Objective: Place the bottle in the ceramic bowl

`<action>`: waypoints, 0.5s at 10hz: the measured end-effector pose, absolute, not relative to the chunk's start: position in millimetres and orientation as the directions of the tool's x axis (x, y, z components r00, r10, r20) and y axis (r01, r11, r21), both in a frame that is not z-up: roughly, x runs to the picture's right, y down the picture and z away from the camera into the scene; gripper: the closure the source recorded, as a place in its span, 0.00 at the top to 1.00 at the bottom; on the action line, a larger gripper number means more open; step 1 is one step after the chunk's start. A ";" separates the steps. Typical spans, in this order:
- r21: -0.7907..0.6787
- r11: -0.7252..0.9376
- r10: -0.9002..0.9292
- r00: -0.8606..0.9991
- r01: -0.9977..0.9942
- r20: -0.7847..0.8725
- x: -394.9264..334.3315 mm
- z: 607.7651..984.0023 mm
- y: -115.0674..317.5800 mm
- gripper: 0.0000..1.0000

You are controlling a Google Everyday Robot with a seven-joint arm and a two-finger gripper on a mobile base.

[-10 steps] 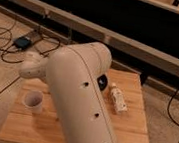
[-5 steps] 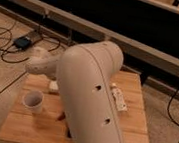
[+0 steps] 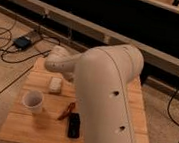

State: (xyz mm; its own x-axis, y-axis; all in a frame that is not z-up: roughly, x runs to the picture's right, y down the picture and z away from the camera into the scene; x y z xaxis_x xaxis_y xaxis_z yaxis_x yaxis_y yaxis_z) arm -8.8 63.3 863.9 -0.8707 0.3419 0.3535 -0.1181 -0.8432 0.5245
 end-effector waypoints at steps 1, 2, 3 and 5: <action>0.533 -0.843 0.318 -0.870 -0.077 0.377 8.2 864.6 65.4 0.80; 0.537 -0.843 0.289 -0.869 -0.033 0.402 24.7 865.5 66.9 0.80; 0.532 -0.846 0.255 -0.862 0.019 0.437 44.1 866.4 67.8 0.80; 0.503 -0.856 0.178 -0.847 0.118 0.501 77.4 869.3 69.4 0.80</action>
